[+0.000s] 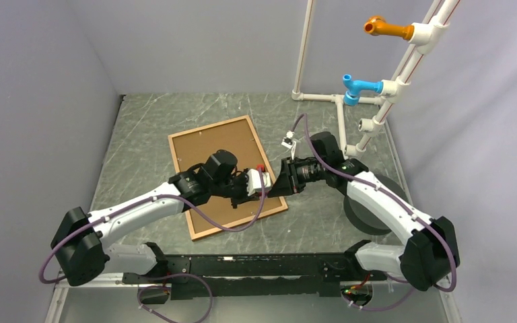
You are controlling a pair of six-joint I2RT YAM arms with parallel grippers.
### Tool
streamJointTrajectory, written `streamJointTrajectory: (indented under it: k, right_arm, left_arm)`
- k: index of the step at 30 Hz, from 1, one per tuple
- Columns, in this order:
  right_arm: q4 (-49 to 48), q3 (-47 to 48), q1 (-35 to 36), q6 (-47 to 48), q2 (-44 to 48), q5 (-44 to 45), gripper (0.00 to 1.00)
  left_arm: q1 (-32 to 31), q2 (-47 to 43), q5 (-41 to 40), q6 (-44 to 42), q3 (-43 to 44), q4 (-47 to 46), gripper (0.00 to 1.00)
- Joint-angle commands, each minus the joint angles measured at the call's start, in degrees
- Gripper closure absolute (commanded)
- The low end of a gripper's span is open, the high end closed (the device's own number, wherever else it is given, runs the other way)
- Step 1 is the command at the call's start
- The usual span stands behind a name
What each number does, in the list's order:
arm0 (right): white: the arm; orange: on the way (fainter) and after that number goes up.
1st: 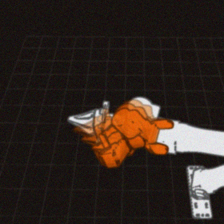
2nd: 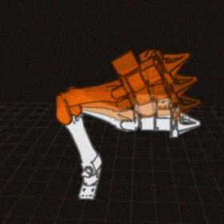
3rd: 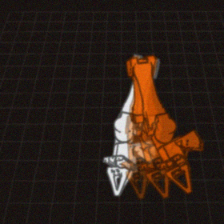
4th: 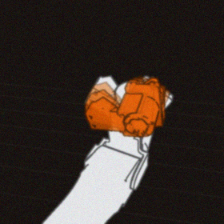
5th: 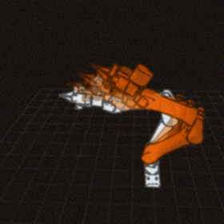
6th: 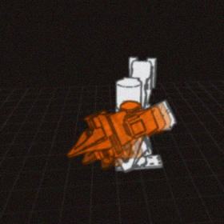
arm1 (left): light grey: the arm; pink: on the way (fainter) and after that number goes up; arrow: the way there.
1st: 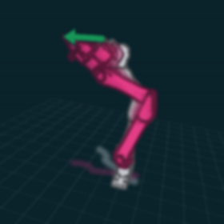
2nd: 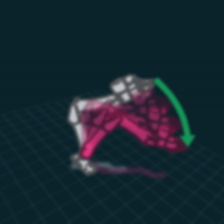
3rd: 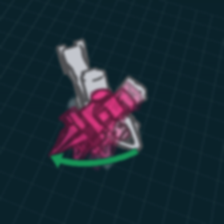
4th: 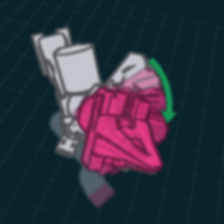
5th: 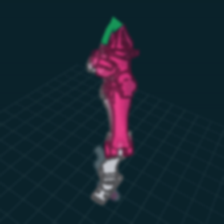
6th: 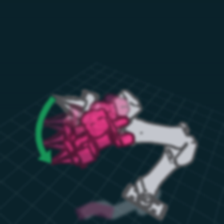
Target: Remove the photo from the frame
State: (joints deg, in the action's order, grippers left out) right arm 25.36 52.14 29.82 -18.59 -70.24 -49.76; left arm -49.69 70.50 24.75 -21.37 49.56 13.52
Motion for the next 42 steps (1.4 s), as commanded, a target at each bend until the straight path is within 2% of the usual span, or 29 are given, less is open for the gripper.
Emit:
streamJointTrajectory:
  k: [1, 3, 4, 7, 9, 15, 19, 25, 27, 29, 31, 33, 34, 36, 37, 39, 42]
  right_arm:
    - [-16.6, -3.9, 0.2, -12.6, 5.4, -0.6, 0.92]
    - [-31.1, -8.7, 0.7, -21.0, 9.2, 6.1, 0.51]
    - [-35.2, -11.2, 1.1, -23.5, 11.2, 10.5, 0.41]
    - [-39.9, -15.0, 5.1, -24.6, 15.9, 23.1, 0.23]
    - [-43.7, -16.4, 7.4, -24.8, 16.4, 26.3, 0.21]
    - [-52.2, -20.4, 10.7, -27.0, 15.2, 31.0, 0.28]
    - [-58.4, -23.8, 11.7, -29.0, 15.1, 32.5, 0.43]
    - [-58.7, -22.8, 12.6, -28.2, 13.1, 33.7, 0.47]
    - [-58.6, -22.1, 12.8, -27.9, 12.3, 33.6, 0.54]
    - [-57.8, -21.2, 13.0, -27.2, 11.0, 33.8, 0.68]
    - [-55.2, -19.5, 13.1, -25.5, 10.4, 35.0, 1.00]
    - [-47.0, -16.0, 13.0, -21.2, 10.6, 40.1, 1.00]
    - [-42.5, -14.1, 13.0, -20.0, 10.5, 43.1, 1.00]
    - [-30.9, -9.4, 13.1, -17.0, 9.5, 52.0, 1.00]
    - [-25.6, -7.0, 12.9, -15.2, 8.0, 55.0, 1.00]
    - [-17.3, -2.3, 13.0, -12.6, 4.7, 60.8, 1.00]
    - [-14.1, -0.5, 12.9, -9.4, 1.2, 65.3, 1.00]
  left_arm:
    - [-0.2, 1.2, -3.2, -1.6, 5.9, 3.0, 1.00]
    - [-0.3, -0.2, -4.1, -0.1, 5.1, 1.4, 1.00]
    - [-0.3, -0.9, -4.4, 0.6, 4.4, 0.0, 1.00]
    - [-0.2, -2.9, -4.9, 1.9, 3.1, -1.8, 1.00]
    - [-0.2, -3.3, -4.3, 1.9, 3.0, -1.7, 1.00]
    - [0.5, -3.9, -3.0, 3.6, 3.1, -2.9, 1.00]
    - [1.8, -4.9, -0.7, 5.1, 2.7, -4.3, 1.00]
    - [3.7, -5.7, 3.1, 7.2, 2.3, -6.3, 1.00]
    - [3.9, -5.6, 3.4, 7.6, 2.5, -6.3, 1.00]
    - [4.2, -5.7, 4.4, 7.8, 2.2, -6.9, 1.00]
    - [4.2, -5.5, 5.4, 8.0, 2.3, -6.7, 1.00]
    - [4.2, -4.7, 5.0, 8.0, 3.5, -5.2, 0.98]
    - [4.2, -4.4, 3.7, 8.2, 4.1, -4.4, 0.88]
    - [4.4, -4.2, -3.3, 10.4, 4.5, -4.1, 0.56]
    - [4.9, -4.1, -6.3, 11.4, 4.5, -4.2, 0.46]
    - [6.3, -3.5, -10.6, 13.1, 5.2, -3.6, 0.40]
    - [9.2, -1.5, -16.3, 16.6, 7.3, -0.9, 0.40]
